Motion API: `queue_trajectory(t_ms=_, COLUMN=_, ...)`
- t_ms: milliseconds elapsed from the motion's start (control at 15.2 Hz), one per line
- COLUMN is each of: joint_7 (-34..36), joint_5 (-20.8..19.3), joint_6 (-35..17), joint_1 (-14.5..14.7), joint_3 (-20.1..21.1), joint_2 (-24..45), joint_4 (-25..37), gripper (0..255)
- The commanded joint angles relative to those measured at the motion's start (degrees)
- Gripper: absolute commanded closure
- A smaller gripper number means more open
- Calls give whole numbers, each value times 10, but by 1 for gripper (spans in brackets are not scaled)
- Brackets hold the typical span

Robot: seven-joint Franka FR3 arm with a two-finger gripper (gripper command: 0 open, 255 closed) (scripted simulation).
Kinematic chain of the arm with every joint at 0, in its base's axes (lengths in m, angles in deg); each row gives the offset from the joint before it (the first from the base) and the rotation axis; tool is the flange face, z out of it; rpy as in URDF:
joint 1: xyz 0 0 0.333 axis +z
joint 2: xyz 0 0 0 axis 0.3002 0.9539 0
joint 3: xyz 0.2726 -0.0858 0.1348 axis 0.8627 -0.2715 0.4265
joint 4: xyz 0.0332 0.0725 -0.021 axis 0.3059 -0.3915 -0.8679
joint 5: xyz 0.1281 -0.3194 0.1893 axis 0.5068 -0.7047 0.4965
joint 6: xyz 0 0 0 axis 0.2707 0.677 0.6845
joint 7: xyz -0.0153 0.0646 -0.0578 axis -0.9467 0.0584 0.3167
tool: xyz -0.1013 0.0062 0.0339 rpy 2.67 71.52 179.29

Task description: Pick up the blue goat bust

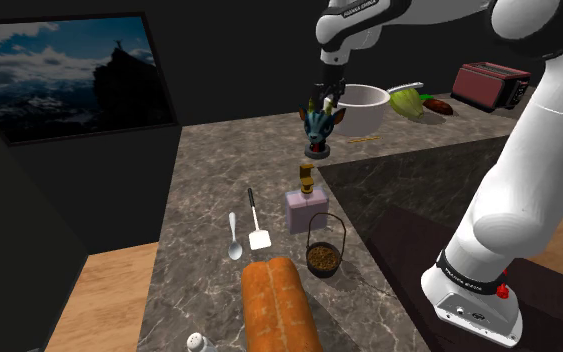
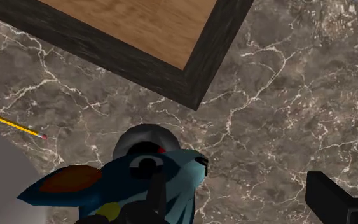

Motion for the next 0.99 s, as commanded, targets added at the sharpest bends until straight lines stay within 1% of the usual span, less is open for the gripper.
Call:
queue_trajectory(t_ms=0, joint_7=-22, joint_5=26, joint_6=-5, joint_1=-6, joint_3=-5, joint_2=47, joint_4=45, gripper=0)
queue_trajectory(t_ms=264, joint_7=-61, joint_5=78, joint_6=-4, joint_1=-30, joint_3=-7, joint_2=137, joint_4=139, gripper=0)
queue_trajectory(t_ms=528, joint_7=-89, joint_5=125, joint_6=12, joint_1=-65, joint_3=1, joint_2=233, joint_4=255, gripper=0)
queue_trajectory(t_ms=726, joint_7=-100, joint_5=155, joint_6=35, joint_1=-96, joint_3=11, joint_2=311, joint_4=363, gripper=0)
queue_trajectory(t_ms=924, joint_7=-99, joint_5=179, joint_6=73, joint_1=-133, joint_3=24, joint_2=402, joint_4=501, gripper=0)
